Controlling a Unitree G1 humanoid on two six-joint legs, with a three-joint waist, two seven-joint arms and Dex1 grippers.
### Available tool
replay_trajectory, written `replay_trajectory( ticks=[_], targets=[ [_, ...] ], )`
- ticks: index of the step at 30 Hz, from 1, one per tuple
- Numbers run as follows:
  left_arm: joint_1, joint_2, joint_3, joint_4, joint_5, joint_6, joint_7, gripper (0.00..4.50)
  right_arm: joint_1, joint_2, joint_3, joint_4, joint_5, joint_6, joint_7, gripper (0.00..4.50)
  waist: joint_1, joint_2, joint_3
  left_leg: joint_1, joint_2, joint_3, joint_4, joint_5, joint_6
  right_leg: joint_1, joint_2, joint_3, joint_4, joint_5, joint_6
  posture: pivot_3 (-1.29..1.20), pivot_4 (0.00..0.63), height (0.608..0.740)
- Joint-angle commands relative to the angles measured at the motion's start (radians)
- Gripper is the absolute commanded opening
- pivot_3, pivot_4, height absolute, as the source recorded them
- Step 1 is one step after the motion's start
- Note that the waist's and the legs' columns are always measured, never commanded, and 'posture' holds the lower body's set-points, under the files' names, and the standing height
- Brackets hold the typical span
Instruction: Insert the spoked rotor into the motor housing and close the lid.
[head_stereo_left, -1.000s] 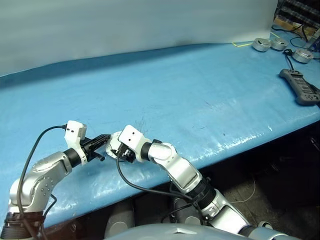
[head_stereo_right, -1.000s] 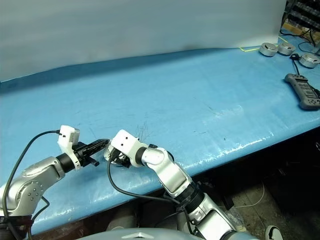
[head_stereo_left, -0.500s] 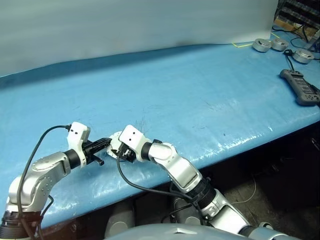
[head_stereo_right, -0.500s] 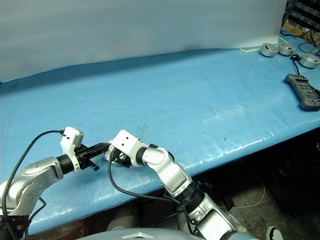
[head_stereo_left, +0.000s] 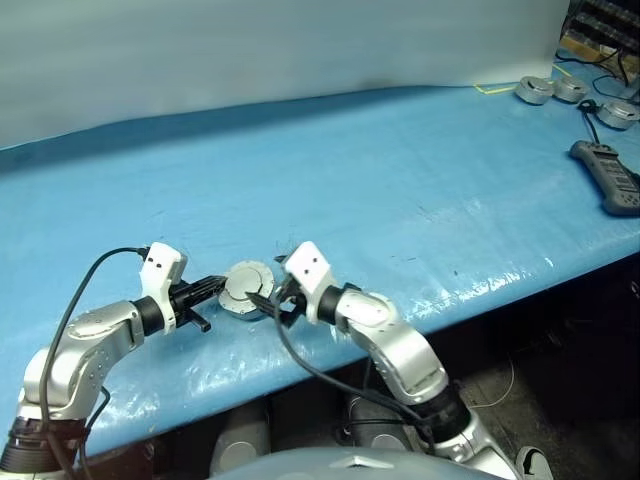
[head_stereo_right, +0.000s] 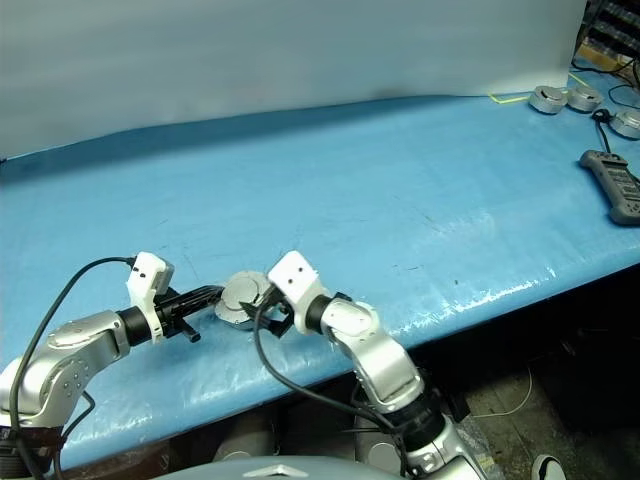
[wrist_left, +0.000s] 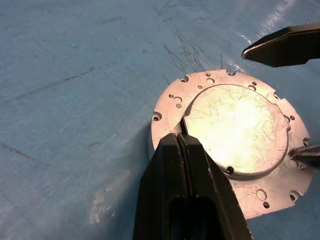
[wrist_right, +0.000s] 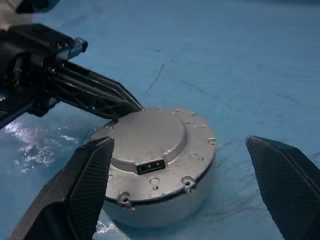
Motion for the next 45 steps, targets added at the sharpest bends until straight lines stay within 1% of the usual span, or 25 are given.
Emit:
replay_trajectory(
  ticks=[1,4,9,13,20,24,31,35,40,45],
  targets=[
    [0.006,-0.009,-0.023,0.022,0.024,0.003,-0.007,0.00,0.062,0.035,-0.102,-0.145,0.170,0.146,0.003,4.44,0.001,0.000,0.000,0.000,0.000,0.000,-0.001,0.000,0.000,0.000,0.000,0.000,0.000,0.000,-0.001,0.00,0.150,0.740],
    [0.001,-0.011,-0.026,0.027,0.032,-0.004,-0.015,0.00,0.106,0.078,-0.172,-0.157,0.249,0.276,-0.049,4.44,0.001,0.000,0.000,0.002,0.001,0.000,-0.005,0.000,0.000,0.000,0.001,0.000,0.000,-0.001,-0.002,0.00,0.150,0.740],
    [-0.003,-0.017,-0.022,0.032,0.041,-0.009,-0.021,0.00,0.118,0.222,-0.308,-0.091,0.393,0.439,-0.146,4.44,0.002,0.000,0.000,0.002,0.001,0.001,-0.005,0.000,0.000,-0.001,0.000,0.000,0.000,-0.002,-0.003,0.00,0.150,0.740],
    [0.003,-0.020,-0.016,0.032,0.049,-0.016,-0.025,0.00,0.090,0.282,-0.376,-0.024,0.494,0.485,-0.217,4.44,0.001,0.000,0.000,0.002,0.001,0.001,-0.005,0.000,0.000,-0.001,0.000,0.000,-0.001,-0.002,-0.003,0.00,0.150,0.740],
    [0.013,-0.021,-0.008,0.030,0.054,-0.024,-0.025,0.00,0.045,0.328,-0.448,0.084,0.702,0.529,-0.332,4.44,-0.002,-0.001,-0.001,0.003,0.001,0.001,-0.006,0.000,0.000,0.000,0.001,0.000,0.000,-0.002,-0.003,0.00,0.150,0.740],
    [0.017,-0.022,-0.012,0.029,0.056,-0.025,-0.027,0.00,0.022,0.331,-0.463,0.155,0.826,0.553,-0.396,4.44,-0.007,0.000,-0.001,0.003,0.001,0.001,-0.006,0.000,0.000,0.000,0.001,0.000,0.000,-0.002,-0.003,0.00,0.150,0.740],
    [0.020,-0.022,-0.009,0.030,0.063,-0.026,-0.030,0.00,-0.021,0.320,-0.443,0.265,0.996,0.526,-0.477,4.44,-0.011,0.000,-0.001,0.004,0.001,0.001,-0.006,0.000,0.000,0.001,0.001,0.001,0.000,-0.002,-0.003,0.00,0.150,0.740],
    [0.022,-0.022,-0.006,0.029,0.065,-0.025,-0.034,0.00,-0.047,0.319,-0.420,0.333,1.053,0.494,-0.506,4.44,-0.013,0.000,-0.001,0.004,0.001,0.001,-0.006,0.000,0.000,0.001,0.002,0.001,0.000,-0.001,-0.003,0.00,0.150,0.740],
    [0.025,-0.023,-0.003,0.027,0.066,-0.024,-0.033,0.00,-0.077,0.307,-0.377,0.410,1.075,0.452,-0.508,4.44,-0.014,0.000,-0.001,0.004,0.001,0.001,-0.006,0.000,0.001,0.001,0.002,0.001,0.000,-0.001,-0.002,0.00,0.150,0.740],
    [0.030,-0.026,-0.001,0.026,0.067,-0.024,-0.031,0.00,-0.101,0.306,-0.362,0.466,1.099,0.427,-0.505,4.44,-0.015,0.000,-0.002,0.004,0.001,0.001,-0.006,0.000,0.001,0.001,0.002,0.001,0.000,-0.001,-0.002,0.00,0.150,0.740]
  ],
)
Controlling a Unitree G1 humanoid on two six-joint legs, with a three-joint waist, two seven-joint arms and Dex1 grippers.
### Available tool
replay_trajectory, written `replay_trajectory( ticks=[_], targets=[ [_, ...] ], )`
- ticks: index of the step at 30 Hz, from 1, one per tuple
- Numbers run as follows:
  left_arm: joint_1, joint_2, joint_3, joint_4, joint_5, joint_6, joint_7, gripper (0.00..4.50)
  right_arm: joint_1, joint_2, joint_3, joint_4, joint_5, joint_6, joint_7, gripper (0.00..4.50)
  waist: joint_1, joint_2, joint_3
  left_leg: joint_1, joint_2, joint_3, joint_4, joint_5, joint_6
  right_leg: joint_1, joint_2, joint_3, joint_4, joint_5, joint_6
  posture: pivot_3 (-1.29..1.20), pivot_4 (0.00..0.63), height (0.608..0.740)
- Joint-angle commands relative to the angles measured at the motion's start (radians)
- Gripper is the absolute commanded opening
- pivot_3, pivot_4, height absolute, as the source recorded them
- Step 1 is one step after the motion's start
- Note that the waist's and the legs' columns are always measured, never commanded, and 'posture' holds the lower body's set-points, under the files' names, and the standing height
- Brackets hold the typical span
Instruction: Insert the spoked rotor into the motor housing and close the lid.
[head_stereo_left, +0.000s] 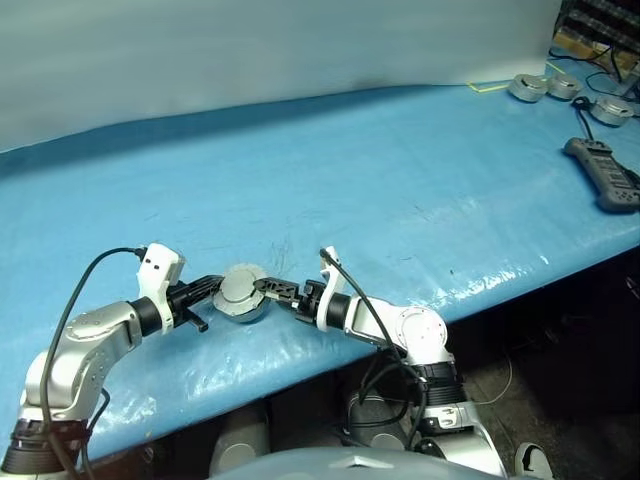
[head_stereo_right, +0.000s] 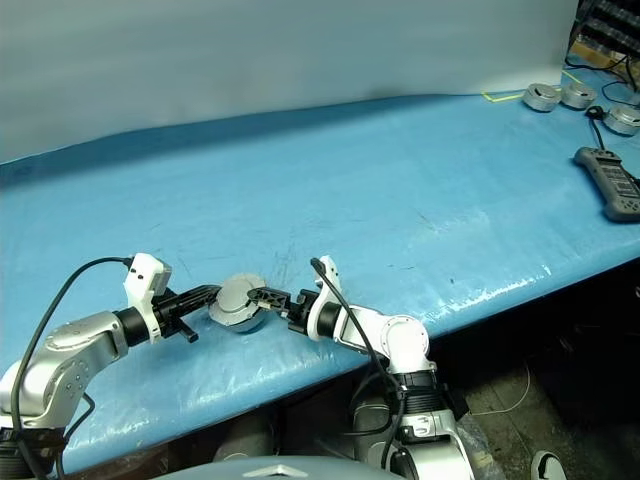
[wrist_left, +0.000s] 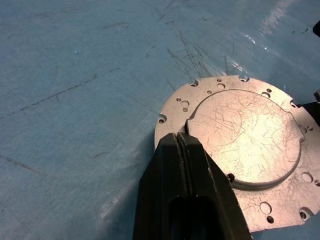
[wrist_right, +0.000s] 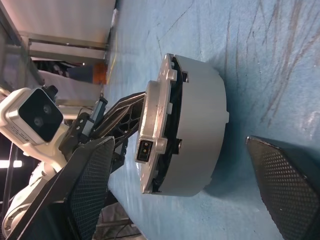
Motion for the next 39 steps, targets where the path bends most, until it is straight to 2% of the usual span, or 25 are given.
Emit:
replay_trajectory(
  ticks=[1,2,5,11,13,20,23,26,30,35,39],
  targets=[
    [0.019,-0.007,-0.017,0.010,0.013,0.013,-0.002,0.00,0.010,0.172,0.007,0.030,0.031,-0.017,-0.002,4.44,0.000,0.000,0.000,0.000,0.000,0.000,0.000,0.000,0.000,0.000,0.000,0.000,0.000,0.000,0.000,0.00,0.150,0.740],
    [0.020,-0.007,-0.018,0.009,0.013,0.013,-0.002,0.00,0.008,0.170,0.008,0.037,0.037,-0.014,-0.001,4.44,0.000,0.000,0.000,0.000,0.000,0.000,0.000,0.000,0.000,0.000,0.000,0.000,0.000,0.000,0.000,0.00,0.150,0.740],
    [0.022,-0.008,-0.018,0.010,0.014,0.012,-0.002,0.00,0.011,0.168,0.002,0.049,0.058,-0.008,-0.004,3.81,0.000,0.000,0.000,0.000,0.000,0.000,0.000,0.000,0.000,0.000,0.000,0.000,0.000,0.000,0.000,0.00,0.150,0.740],
    [0.020,-0.010,-0.024,0.016,0.020,0.010,-0.002,0.00,0.026,0.161,-0.014,0.049,0.088,0.002,-0.027,1.80,0.001,0.000,0.000,-0.001,0.000,0.000,0.000,0.000,0.000,-0.001,0.000,0.000,0.000,0.001,0.001,0.00,0.150,0.740],
    [0.021,-0.010,-0.025,0.017,0.022,0.009,-0.004,0.00,0.032,0.161,-0.021,0.047,0.096,0.008,-0.039,1.25,0.001,0.000,0.000,-0.001,0.000,0.000,0.000,0.000,0.000,0.000,0.000,0.000,0.000,0.001,0.001,0.00,0.150,0.740],
    [0.000,-0.040,0.002,0.030,0.039,-0.047,0.025,0.00,0.048,0.145,-0.032,0.039,0.103,0.020,-0.070,1.16,0.002,0.000,0.000,-0.001,0.000,0.000,0.000,0.000,0.000,-0.001,0.000,0.000,0.000,0.001,0.001,0.00,0.150,0.740],
    [-0.028,-0.158,0.095,0.048,-0.012,-0.112,0.110,0.00,0.056,0.150,-0.039,0.032,0.113,0.008,-0.081,1.16,0.002,0.000,0.000,-0.001,0.000,0.000,0.000,0.000,0.000,0.000,0.000,0.001,-0.001,0.001,0.002,0.00,0.150,0.740],
    [-0.042,-0.210,0.147,0.049,-0.093,-0.025,0.147,0.00,0.065,0.166,-0.060,0.024,0.142,-0.017,-0.101,1.16,0.003,-0.001,0.000,-0.002,0.000,-0.001,0.001,0.000,0.000,-0.001,0.000,0.000,0.000,0.004,0.006,0.00,0.150,0.740],
    [-0.045,-0.265,0.202,0.054,-0.185,0.051,0.210,0.93,0.081,0.181,-0.082,-0.004,0.187,-0.045,-0.131,1.16,0.002,-0.001,0.000,-0.002,0.000,-0.001,0.001,0.000,0.000,-0.001,0.000,0.000,0.000,0.004,0.007,0.00,0.150,0.740],
    [-0.051,-0.327,0.243,0.054,-0.294,0.113,0.247,2.64,0.053,0.184,-0.102,-0.021,0.230,-0.085,-0.148,1.16,0.001,-0.001,0.001,-0.003,0.000,-0.001,0.001,0.000,0.000,-0.001,0.001,0.000,0.000,0.004,0.007,0.00,0.150,0.740],
    [-0.058,-0.420,0.270,0.060,-0.406,0.136,0.291,3.96,-0.021,0.172,-0.126,0.008,0.222,-0.143,-0.128,1.16,0.000,-0.002,0.001,-0.003,0.000,-0.001,0.002,0.000,0.000,-0.001,0.001,0.000,0.000,0.004,0.007,0.00,0.150,0.740]
  ],
)
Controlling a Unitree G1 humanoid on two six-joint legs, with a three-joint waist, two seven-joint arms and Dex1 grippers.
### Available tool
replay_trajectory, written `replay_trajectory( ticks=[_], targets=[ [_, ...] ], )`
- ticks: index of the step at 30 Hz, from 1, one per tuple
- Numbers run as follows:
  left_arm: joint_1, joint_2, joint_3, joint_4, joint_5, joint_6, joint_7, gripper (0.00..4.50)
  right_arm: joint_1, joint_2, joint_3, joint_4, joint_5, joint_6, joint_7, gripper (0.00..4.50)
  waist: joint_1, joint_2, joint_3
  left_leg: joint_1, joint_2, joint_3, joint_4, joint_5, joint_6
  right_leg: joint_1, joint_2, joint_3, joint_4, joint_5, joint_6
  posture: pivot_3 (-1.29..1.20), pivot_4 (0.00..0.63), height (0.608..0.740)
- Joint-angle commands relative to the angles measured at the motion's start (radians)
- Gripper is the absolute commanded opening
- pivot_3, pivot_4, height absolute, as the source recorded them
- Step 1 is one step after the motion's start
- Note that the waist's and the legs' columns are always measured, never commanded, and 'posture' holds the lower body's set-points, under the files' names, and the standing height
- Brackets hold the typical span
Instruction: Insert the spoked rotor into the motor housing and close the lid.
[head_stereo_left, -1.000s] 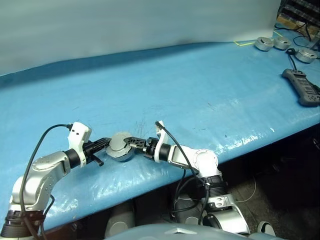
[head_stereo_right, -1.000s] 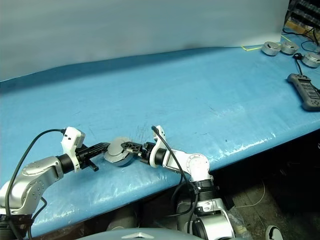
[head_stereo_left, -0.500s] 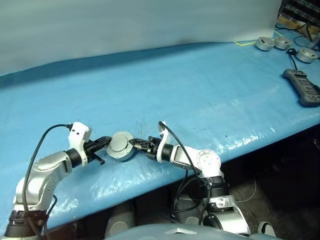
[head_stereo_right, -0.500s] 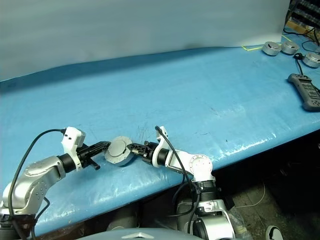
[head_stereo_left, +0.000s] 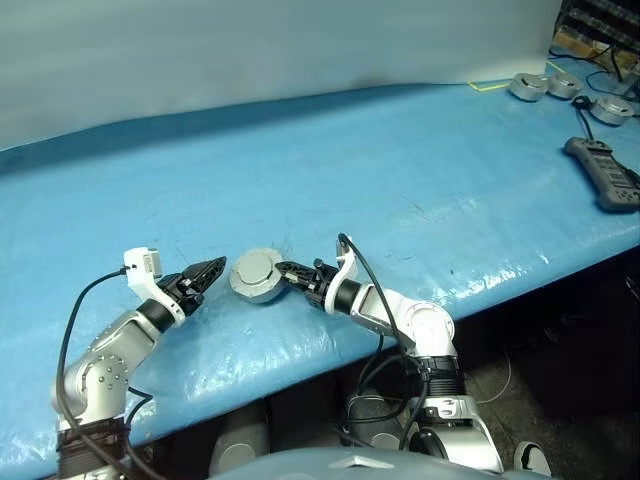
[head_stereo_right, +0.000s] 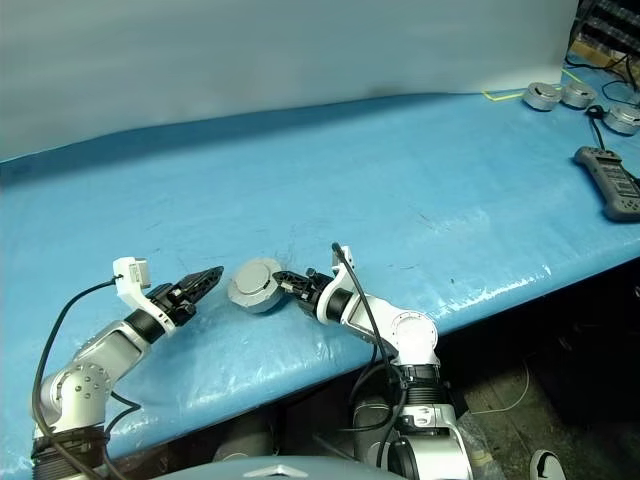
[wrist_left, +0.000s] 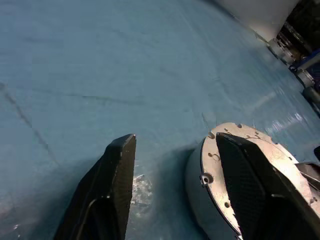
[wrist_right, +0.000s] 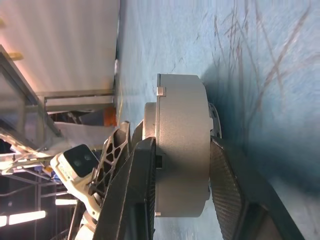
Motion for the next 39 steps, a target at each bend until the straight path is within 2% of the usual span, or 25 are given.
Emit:
replay_trajectory(
  ticks=[1,2,6,13,26,39],
  targets=[
    [-0.010,-0.071,0.032,-0.008,-0.117,0.018,0.034,4.29,-0.018,0.151,-0.012,-0.030,0.049,-0.064,0.043,1.16,-0.001,0.000,0.000,0.000,0.000,0.000,0.000,0.000,0.000,0.000,0.000,0.000,0.000,0.000,0.000,0.00,0.150,0.740],
    [-0.007,-0.091,0.035,-0.007,-0.138,0.019,0.043,4.50,-0.035,0.148,-0.019,-0.023,0.045,-0.076,0.050,1.16,-0.001,0.000,0.000,0.000,0.000,0.000,0.000,0.000,0.000,0.000,0.000,0.000,0.000,0.000,0.000,0.00,0.150,0.740],
    [0.014,-0.188,0.049,-0.015,-0.269,0.034,0.097,4.50,-0.110,0.133,-0.046,0.014,0.028,-0.122,0.077,1.16,-0.001,0.000,0.000,0.000,0.000,0.000,0.001,0.000,0.000,0.000,0.001,0.000,0.000,0.000,0.000,0.00,0.150,0.740],
    [0.034,-0.305,0.069,-0.005,-0.490,0.021,0.176,4.50,-0.161,0.140,-0.040,0.038,0.028,-0.146,0.101,1.16,0.000,0.000,0.000,-0.001,0.000,0.000,0.002,0.000,0.000,0.000,0.001,0.000,0.000,0.000,0.000,0.00,0.150,0.740],
    [0.012,-0.368,0.047,0.065,-0.663,-0.041,0.293,4.50,-0.115,0.170,0.020,0.016,0.038,-0.102,0.098,1.16,0.001,0.000,0.000,-0.003,0.000,0.000,0.006,0.000,0.001,0.000,0.001,0.000,0.000,0.000,-0.001,0.00,0.150,0.740],
    [0.007,-0.379,-0.012,0.088,-0.689,-0.075,0.310,4.50,-0.089,0.161,0.064,-0.023,0.024,-0.060,0.117,1.16,0.001,0.000,0.000,-0.007,0.000,0.000,0.016,-0.002,0.004,0.001,0.001,0.001,0.000,0.000,-0.002,0.00,0.150,0.740]
  ],
)
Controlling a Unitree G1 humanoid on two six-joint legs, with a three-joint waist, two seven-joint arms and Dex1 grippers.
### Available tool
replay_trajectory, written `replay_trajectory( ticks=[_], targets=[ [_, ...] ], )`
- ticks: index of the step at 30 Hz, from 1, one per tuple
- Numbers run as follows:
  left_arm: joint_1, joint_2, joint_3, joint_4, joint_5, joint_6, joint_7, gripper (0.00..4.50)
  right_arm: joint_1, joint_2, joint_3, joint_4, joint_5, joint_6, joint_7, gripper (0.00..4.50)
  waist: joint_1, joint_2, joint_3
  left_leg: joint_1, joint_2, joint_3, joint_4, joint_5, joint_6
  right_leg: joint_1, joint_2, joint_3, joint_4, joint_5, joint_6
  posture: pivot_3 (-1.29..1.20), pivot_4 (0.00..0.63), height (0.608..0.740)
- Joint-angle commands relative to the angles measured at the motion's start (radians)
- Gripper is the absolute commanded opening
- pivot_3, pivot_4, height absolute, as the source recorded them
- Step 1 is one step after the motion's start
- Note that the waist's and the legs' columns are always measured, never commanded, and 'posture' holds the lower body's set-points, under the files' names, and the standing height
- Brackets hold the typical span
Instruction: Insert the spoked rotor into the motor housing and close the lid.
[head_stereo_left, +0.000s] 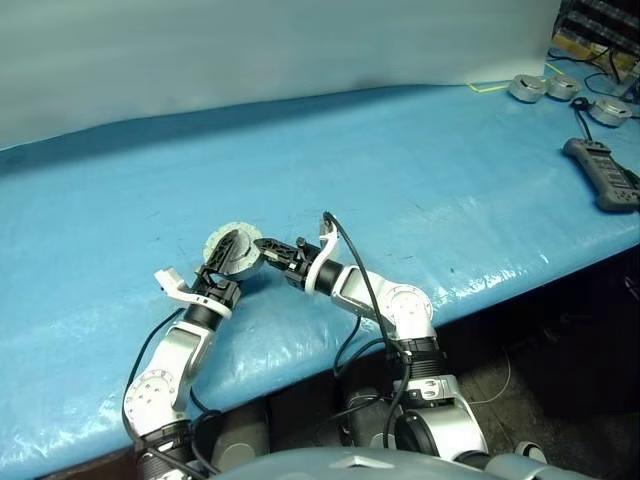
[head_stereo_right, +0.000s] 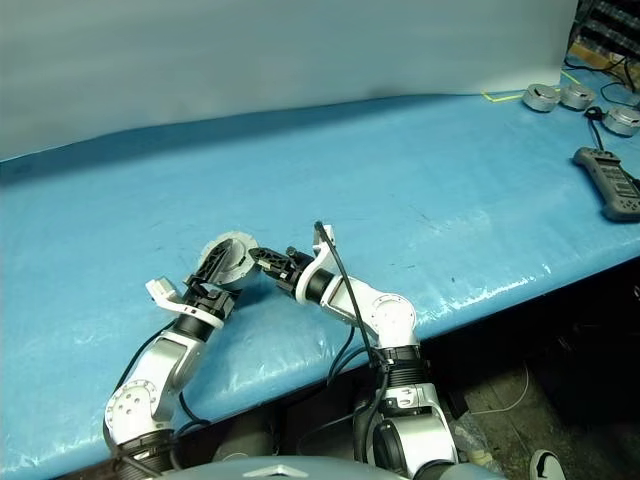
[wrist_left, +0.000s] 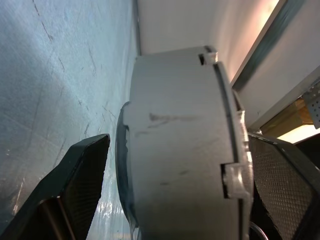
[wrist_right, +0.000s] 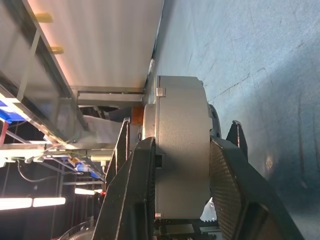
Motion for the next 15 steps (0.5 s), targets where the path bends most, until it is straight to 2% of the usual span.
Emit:
replay_trajectory(
  ticks=[1,2,6,7,12,15],
  targets=[
    [0.002,-0.024,-0.014,-0.012,-0.027,-0.017,-0.002,4.15,0.017,0.102,0.022,-0.078,0.016,-0.007,0.058,1.16,0.000,0.000,0.000,0.000,0.000,0.000,0.000,0.000,0.000,0.000,0.000,0.000,0.000,0.000,0.000,0.00,0.150,0.740],
    [0.007,-0.022,-0.014,-0.020,-0.033,-0.020,-0.008,3.99,0.018,0.100,0.024,-0.080,0.009,-0.008,0.063,1.16,0.000,0.000,0.000,0.000,0.000,0.000,0.000,0.000,0.000,0.000,0.000,0.000,0.000,0.000,0.000,0.00,0.150,0.740],
    [0.015,-0.012,-0.007,-0.042,-0.054,-0.037,-0.007,2.69,0.026,0.095,0.024,-0.080,-0.017,-0.018,0.085,1.16,0.000,0.000,0.000,0.000,0.000,0.000,0.000,0.000,0.001,0.000,0.000,0.000,0.000,0.000,0.000,0.00,0.150,0.740],
    [0.015,-0.010,-0.007,-0.044,-0.058,-0.042,-0.005,2.43,0.028,0.094,0.020,-0.076,-0.024,-0.023,0.087,1.51,0.000,0.000,0.000,-0.001,0.000,0.000,0.000,0.000,0.001,-0.001,0.000,0.000,0.000,0.000,0.000,0.00,0.150,0.740],
    [0.007,-0.003,-0.013,-0.054,-0.055,-0.077,0.013,2.40,0.049,0.076,0.011,-0.092,-0.042,-0.035,0.103,3.08,0.000,0.000,0.000,-0.001,0.000,0.000,0.000,0.000,0.001,0.000,0.000,0.000,0.000,0.000,0.000,0.00,0.150,0.740],
    [-0.021,0.007,-0.009,-0.048,-0.031,-0.109,0.028,2.40,0.089,-0.020,0.107,-0.206,-0.193,-0.080,0.206,4.12,0.002,0.000,0.000,-0.001,0.000,0.000,0.000,-0.001,0.001,0.000,0.000,0.000,-0.001,0.000,0.000,0.00,0.150,0.740]
  ],
)
